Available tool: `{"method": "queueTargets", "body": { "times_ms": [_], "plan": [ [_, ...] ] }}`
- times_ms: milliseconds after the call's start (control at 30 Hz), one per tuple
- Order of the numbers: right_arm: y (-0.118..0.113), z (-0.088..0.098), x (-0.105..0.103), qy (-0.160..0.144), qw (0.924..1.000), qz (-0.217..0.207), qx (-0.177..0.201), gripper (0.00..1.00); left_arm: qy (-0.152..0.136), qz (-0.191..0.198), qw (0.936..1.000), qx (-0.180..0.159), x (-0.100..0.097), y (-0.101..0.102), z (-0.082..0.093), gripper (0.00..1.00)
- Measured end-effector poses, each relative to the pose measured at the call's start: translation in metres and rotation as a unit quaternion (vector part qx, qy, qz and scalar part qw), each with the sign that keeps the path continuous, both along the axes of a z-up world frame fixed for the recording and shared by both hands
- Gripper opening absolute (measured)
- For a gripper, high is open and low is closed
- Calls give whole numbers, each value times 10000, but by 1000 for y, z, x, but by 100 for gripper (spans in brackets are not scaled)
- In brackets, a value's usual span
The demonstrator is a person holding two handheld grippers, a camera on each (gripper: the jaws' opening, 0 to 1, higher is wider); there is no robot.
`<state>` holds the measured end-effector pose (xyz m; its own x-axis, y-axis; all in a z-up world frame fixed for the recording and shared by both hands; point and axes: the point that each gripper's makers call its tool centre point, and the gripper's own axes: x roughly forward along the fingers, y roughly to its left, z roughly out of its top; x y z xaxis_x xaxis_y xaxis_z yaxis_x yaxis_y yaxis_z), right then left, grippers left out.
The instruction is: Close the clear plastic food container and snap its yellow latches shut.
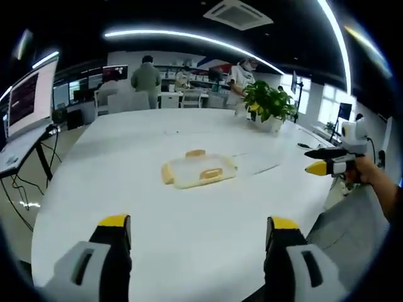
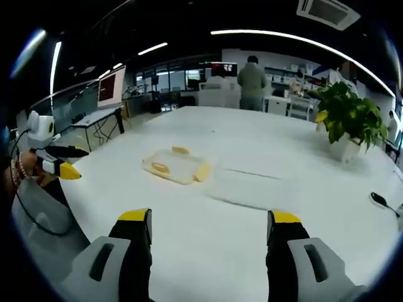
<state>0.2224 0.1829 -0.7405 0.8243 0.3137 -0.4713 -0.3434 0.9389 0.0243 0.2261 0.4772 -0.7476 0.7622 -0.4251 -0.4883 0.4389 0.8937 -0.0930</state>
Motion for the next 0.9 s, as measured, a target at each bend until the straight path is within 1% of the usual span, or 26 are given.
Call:
{"method": "queueTargets", "body": {
  "times_ms": [133, 200, 367, 433, 500, 600, 767, 900],
  "plan": [
    [-1, 2, 0, -46, 10000, -35, 40, 72, -44, 37, 10000, 23, 0, 1, 1, 86],
    [-1, 1, -1, -16, 10000, -39, 46, 72, 12, 70, 10000, 47, 0, 3, -1, 85],
    [-3, 3, 0, -57, 10000, -70, 3, 72, 41, 77, 10000, 0, 0, 2, -1, 86],
    [-5, 3, 0, -62, 9999, -95, 27, 72, 89, 42, 9999, 18, -1, 1, -4, 85],
    [-5, 3, 0, -69, 9999, -106, 91, 72, 170, 19, 9998, -45, -2, -1, -6, 85],
    [-7, 4, 1, -97, 9998, -135, 66, 72, 98, 11, 10000, -14, -1, -1, -4, 86],
    [-7, 1, 0, -40, 9999, -145, 18, 72, 160, 47, 9998, -50, -2, 1, -6, 86],
    [-8, 0, 0, -19, 9999, -155, -12, 72, 156, 41, 9999, -28, -3, 1, -6, 85]
  ]
}}
